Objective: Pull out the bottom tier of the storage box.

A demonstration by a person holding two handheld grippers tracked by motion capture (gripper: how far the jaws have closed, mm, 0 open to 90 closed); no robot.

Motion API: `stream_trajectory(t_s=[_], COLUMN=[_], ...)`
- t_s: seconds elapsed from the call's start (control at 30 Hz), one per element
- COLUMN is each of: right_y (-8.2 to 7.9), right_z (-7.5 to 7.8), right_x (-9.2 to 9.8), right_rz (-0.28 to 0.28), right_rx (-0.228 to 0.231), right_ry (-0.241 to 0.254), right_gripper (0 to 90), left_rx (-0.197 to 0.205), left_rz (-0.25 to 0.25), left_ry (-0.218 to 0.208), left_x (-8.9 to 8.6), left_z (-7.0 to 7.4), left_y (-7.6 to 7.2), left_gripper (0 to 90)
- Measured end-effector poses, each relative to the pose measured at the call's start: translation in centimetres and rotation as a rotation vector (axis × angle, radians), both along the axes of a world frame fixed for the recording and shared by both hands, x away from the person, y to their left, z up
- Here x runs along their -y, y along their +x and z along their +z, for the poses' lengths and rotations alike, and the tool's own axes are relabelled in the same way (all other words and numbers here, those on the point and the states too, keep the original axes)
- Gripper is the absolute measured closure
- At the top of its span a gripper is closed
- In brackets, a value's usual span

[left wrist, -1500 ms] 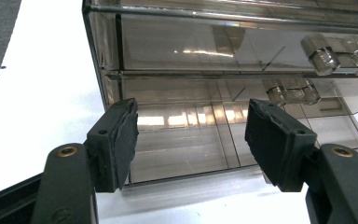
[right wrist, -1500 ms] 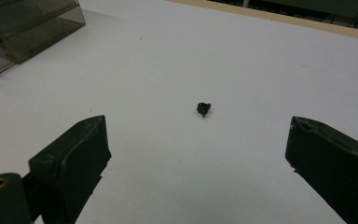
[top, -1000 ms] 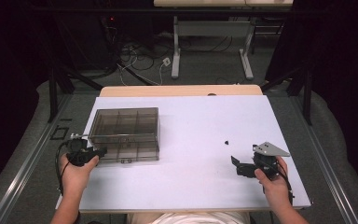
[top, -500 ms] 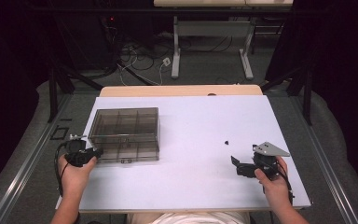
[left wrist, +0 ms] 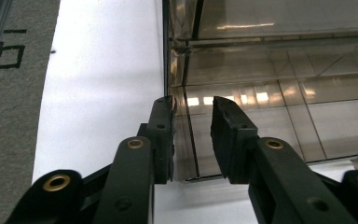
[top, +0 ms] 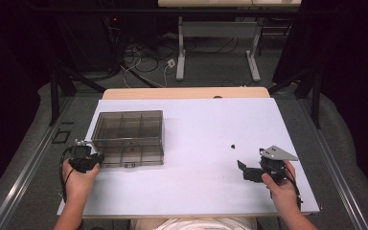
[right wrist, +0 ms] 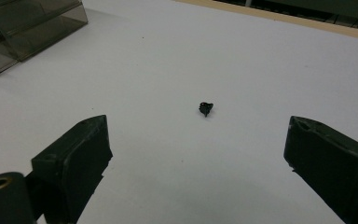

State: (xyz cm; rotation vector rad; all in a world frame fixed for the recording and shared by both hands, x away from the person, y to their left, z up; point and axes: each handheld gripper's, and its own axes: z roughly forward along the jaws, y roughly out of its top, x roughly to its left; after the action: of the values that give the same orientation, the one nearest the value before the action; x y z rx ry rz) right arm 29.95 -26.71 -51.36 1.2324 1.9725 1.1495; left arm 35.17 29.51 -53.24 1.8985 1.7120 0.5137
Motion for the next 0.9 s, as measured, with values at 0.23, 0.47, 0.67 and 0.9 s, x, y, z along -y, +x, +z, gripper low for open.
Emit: stream_trajectory(t_s=[0.23,0.47,0.67,0.9], right_y=[0.03,0.07,0.08,0.09], right_z=[-0.09,-0.14,-0.16,-0.19], right_x=[-0.08,-0.06,-0.08,-0.10], right_rz=[-0.003,0.003,0.006,0.003], right_rx=[0.000,0.001,-0.001,-0.001], right_ry=[0.005,0.003,0.005,0.002], right_gripper=[6.8,6.8,6.9,7.0], left_rx=[0.002,-0.013,-0.006,-0.011], left_rz=[0.000,-0.002,0.000,0.012], left_ry=[0.012,0.021,0.032,0.019], left_x=[0.13,0.08,0.11,0.13], left_z=[-0.13,-0.18,-0.28,-0.27], left_y=[0.19,0.36,0.34,0.33], left_gripper=[76.2,82.5,84.9,86.1])
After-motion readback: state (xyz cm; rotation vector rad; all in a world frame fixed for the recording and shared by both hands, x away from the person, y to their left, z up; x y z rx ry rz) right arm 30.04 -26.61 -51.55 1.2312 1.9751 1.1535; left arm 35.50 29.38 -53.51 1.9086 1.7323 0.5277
